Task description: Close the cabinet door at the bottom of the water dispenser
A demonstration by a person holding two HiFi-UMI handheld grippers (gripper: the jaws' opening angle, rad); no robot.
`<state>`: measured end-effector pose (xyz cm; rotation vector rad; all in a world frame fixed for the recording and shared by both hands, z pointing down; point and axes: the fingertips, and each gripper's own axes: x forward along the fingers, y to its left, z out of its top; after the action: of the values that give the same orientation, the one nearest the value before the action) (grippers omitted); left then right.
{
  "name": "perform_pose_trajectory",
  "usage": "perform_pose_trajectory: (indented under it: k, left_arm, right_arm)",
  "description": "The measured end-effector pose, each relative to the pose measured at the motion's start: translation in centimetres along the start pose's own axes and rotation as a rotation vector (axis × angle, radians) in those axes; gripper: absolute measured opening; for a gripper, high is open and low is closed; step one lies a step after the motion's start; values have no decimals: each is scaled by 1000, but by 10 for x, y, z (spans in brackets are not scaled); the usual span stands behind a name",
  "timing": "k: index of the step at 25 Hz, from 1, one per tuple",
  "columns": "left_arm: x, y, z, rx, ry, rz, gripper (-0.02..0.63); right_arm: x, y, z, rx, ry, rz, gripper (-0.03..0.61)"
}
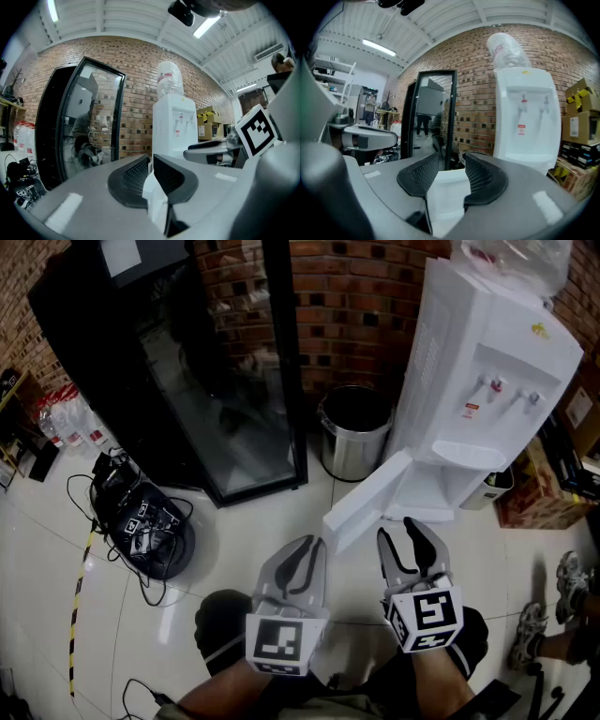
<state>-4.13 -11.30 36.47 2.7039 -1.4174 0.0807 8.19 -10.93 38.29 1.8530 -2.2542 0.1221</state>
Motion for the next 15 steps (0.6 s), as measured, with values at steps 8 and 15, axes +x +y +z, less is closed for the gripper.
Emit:
perform_pose_trajectory:
  k: [8,15]
  left_arm:
    - [-9,9,-3,12,-2,7,55]
    - [-23,16,-6,61,18,30,55]
  right_arm:
    - [52,58,-43,-82,133,101,209]
    - [89,65,-73,-158,200,78,209]
